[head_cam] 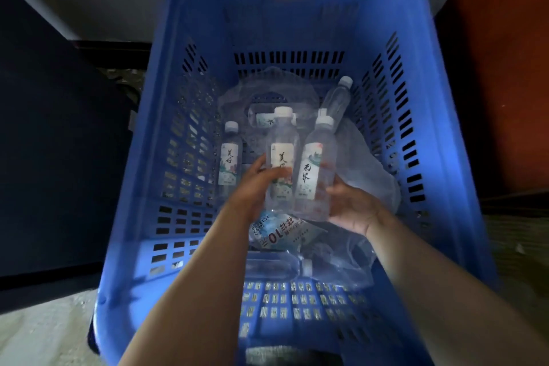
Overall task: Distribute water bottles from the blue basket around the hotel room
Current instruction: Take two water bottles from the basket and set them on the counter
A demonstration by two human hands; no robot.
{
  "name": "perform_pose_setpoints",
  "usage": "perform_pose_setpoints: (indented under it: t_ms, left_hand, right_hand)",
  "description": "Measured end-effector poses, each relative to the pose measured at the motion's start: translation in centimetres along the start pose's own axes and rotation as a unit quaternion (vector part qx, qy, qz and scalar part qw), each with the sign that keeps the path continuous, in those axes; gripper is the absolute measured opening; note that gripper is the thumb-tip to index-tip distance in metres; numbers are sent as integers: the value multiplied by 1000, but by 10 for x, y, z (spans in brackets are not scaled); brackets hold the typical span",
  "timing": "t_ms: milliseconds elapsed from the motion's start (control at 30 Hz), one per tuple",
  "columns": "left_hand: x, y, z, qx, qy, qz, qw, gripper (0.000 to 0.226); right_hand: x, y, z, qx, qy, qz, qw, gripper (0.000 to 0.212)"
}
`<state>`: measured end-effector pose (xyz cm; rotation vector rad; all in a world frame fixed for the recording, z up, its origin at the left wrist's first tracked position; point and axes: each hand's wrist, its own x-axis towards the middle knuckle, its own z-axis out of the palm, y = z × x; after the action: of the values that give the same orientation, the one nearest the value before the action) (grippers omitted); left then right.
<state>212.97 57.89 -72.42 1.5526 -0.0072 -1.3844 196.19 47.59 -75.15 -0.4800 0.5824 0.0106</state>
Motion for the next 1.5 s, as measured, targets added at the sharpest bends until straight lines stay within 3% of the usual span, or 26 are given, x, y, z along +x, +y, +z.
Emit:
perform_pose_setpoints:
  t_ms: [100,200,267,400,500,600,700,767,900,1067,1333,1500]
  left_hand:
    - [-35,7,5,19,1,5,1000,72]
    - [-84,10,9,42,2,21,999,72]
    - [-120,18,12,42,-1,24,999,74]
    - [-184,52,15,32,-10,24,999,62]
    - [-230,90,23,42,-32,37,998,52]
    - [-279,134,39,28,-25,57,998,46]
    - [-325,177,59,17,-27,85,996,33]
    - [-357,208,75,4,-34,116,993,28]
    - [-415,273,105,-14,-57,175,983,37]
    - [-480,352,139,-6,-86,233,969,39]
    - [-565,449,186,4,-106,301,948,37]
    - [-596,491,204,23,-110,341,933,38]
  right_hand:
    - [-28,-5,29,-18,-28,15,999,87]
    - [-57,-3,56,-13,8,62,998,104]
    - [-77,-3,78,-18,32,73,997,94]
    - [-114,-15,138,37,5,51,998,73]
    - [-140,-37,182,-26,47,60,997,103]
    - [-177,-69,228,-70,89,52,992,105]
    - [-215,-105,272,-72,110,8,991,80]
    - [-244,-131,303,-72,99,-24,992,76]
    - [-299,-187,369,-123,58,-105,985,57]
    - [-357,-250,440,-162,31,-206,965,58]
    - [-429,-335,525,-216,52,-251,942,71]
    - [-458,-368,560,-226,66,-285,929,66]
